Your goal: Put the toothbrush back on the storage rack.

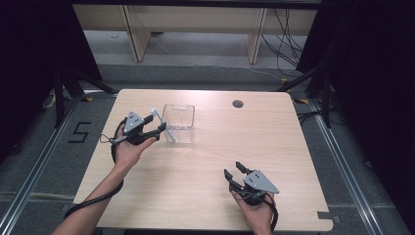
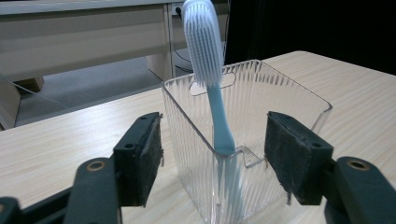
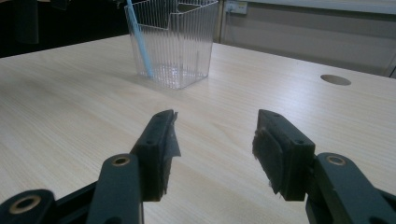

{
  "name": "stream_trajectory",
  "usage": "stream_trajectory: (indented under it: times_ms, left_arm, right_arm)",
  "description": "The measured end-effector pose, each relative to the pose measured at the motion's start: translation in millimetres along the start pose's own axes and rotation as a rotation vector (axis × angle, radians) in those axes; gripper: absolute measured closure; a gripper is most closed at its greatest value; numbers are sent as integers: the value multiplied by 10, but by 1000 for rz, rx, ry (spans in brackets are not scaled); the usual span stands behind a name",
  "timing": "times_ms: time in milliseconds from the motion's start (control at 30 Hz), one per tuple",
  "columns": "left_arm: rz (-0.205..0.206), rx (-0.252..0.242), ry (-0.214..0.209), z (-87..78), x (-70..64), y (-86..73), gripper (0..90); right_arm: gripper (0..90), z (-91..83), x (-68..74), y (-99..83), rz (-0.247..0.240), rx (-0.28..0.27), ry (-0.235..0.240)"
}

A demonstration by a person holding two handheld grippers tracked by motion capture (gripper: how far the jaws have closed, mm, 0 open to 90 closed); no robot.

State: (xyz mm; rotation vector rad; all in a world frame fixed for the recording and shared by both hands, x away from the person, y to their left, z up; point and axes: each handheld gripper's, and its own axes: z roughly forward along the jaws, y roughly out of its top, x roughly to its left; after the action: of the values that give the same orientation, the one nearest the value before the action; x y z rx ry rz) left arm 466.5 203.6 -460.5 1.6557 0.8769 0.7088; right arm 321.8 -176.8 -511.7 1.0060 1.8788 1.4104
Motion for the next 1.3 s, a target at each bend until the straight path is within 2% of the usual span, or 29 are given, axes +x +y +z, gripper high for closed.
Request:
stream_trajectory:
  times_ms: [167, 200, 233, 267, 300, 533, 567, 600, 667, 767, 800, 833, 867, 900, 967, 1000, 1033, 1067, 1100, 1200, 1267, 1300]
  left_arm:
    - [-9, 8, -3, -90, -13, -37, 310]
    - [-6, 11, -5, -108, -13, -46, 306]
    - [-8, 13, -7, -126, -18, -57, 303]
    - [-8, 16, -7, -142, -20, -64, 301]
    - [-14, 19, -7, -168, -28, -79, 300]
    - [-29, 20, -14, -320, -68, -168, 297]
    - [-25, 16, -17, -339, -72, -180, 297]
    - [-35, 16, -19, -366, -85, -193, 297]
    - [-27, 2, -29, -404, -94, -214, 297]
    - [-42, 8, -21, -488, -124, -237, 297]
    - [-39, 0, -25, -498, -125, -243, 297]
    - [-44, 6, -20, -525, -133, -250, 296]
    - [-49, 4, -21, -551, -138, -262, 297]
    - [-35, -16, -33, -553, -128, -273, 297]
    - [-55, -7, -22, -608, -143, -300, 296]
    - [-59, 2, -17, -636, -149, -316, 296]
    - [-55, -1, -19, -652, -149, -335, 296]
    - [-22, 75, -1, -724, -132, -355, 296]
    - [-94, 18, 1, -704, -181, -376, 296]
    - [-100, 10, 6, -755, -184, -441, 295]
    - [-97, 20, 9, -796, -188, -477, 296]
    - [-99, 20, 9, -813, -192, -498, 296]
  right_arm:
    - [484, 0, 1, 0, 1, 0, -1]
    - [484, 2, -18, 3, -33, -12, -12]
    - [483, 3, -23, 2, -42, -15, -13]
    - [483, 1, 0, -2, -3, -2, -3]
    - [483, 2, 1, -3, 1, -1, 0]
    - [482, 1, -1, -5, 1, -4, -4]
    - [482, 4, -23, -2, -36, -19, -16]
    - [482, 0, -3, -5, -3, -5, -5]
    - [481, -4, -10, -3, -9, -9, -13]
    - [480, -1, -10, -3, -8, -7, -4]
    - [480, 1, -21, -1, -29, -16, -15]
    - [480, -2, -4, -4, -1, -6, -7]
    - [480, 0, -7, -4, -8, -6, -5]
    - [479, -6, 0, -5, -5, -6, -14]
    - [480, -5, -5, -5, -2, -6, -12]
    - [479, -1, -21, -2, -28, -16, -15]
    - [479, -4, -6, -3, -1, -5, -6]
    - [478, -4, -8, -3, -3, -6, -7]
    - [478, -3, -9, -4, -3, -6, -7]
    - [478, -1, -10, -6, -15, -9, -14]
    - [478, -9, 6, -7, 3, 2, -13]
    - [478, -3, -4, -7, -11, -8, -17]
